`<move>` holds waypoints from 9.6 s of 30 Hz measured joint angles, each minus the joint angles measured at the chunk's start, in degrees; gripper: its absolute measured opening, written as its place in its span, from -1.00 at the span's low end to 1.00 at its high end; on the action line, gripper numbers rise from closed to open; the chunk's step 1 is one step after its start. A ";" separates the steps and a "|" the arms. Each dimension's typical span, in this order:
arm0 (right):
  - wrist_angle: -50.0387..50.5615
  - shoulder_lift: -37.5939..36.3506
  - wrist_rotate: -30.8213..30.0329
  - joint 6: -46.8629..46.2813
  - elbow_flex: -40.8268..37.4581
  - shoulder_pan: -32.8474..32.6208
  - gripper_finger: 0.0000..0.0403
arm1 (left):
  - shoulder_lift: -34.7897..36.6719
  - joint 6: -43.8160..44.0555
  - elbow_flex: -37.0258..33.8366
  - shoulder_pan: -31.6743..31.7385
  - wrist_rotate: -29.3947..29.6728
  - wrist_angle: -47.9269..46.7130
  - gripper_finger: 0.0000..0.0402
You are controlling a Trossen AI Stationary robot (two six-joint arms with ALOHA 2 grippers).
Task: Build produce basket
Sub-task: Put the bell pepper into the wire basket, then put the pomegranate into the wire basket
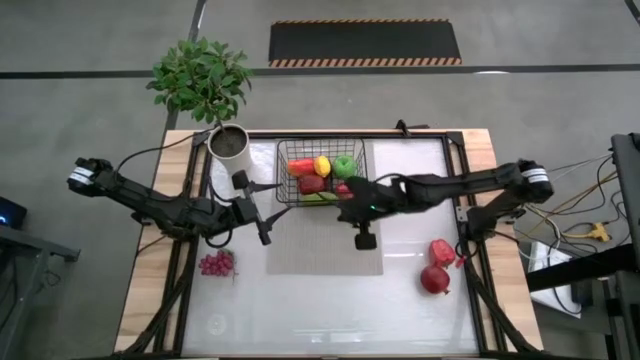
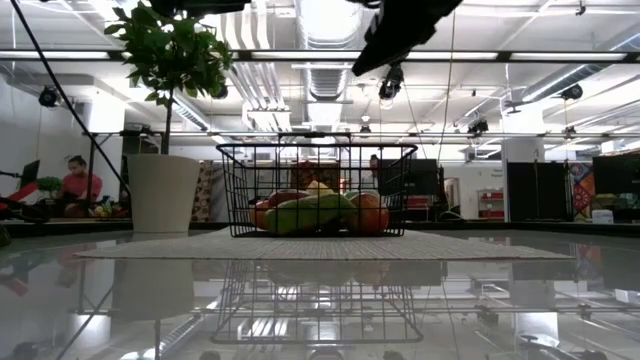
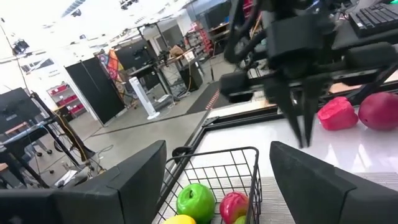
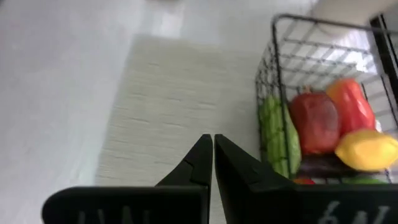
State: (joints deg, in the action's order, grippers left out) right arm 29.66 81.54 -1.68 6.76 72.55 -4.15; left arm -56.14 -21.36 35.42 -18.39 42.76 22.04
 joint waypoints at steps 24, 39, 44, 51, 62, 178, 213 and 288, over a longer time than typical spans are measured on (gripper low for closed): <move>19.82 -14.18 0.66 -47.35 -16.04 -7.58 -0.96 | -10.02 2.68 -0.29 -0.07 -2.07 10.01 0.34; 55.71 -13.18 13.41 -83.81 -11.51 -10.22 -0.52 | -7.27 -7.65 -0.24 -0.07 -1.74 15.12 0.34; 54.77 -13.11 16.61 -88.30 -15.16 -10.37 -0.02 | -6.68 -9.56 -0.24 -0.07 -0.63 15.06 0.34; 53.22 -13.11 16.74 -93.67 -19.06 -10.35 0.50 | -6.60 -12.31 -0.30 -0.07 4.95 15.02 0.34; 44.97 -13.07 20.15 -94.82 -25.39 -10.36 0.65 | -5.94 -15.15 -0.97 -0.04 7.26 14.98 0.34; 46.76 39.17 2.43 31.52 49.03 25.45 0.22 | -4.04 -15.05 -3.61 0.00 7.05 17.99 0.34; 42.52 39.58 2.92 28.15 49.19 25.14 0.68 | -4.04 -15.07 -3.59 -0.02 7.05 17.97 0.34; 35.88 -21.43 2.77 -76.40 -20.01 -21.27 -0.96 | -20.63 3.30 16.41 7.91 -11.34 -4.10 -0.99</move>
State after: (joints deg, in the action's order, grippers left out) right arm 65.53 60.10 1.09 -69.63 52.54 -25.42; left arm -76.77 -18.06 51.84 -10.48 31.42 17.94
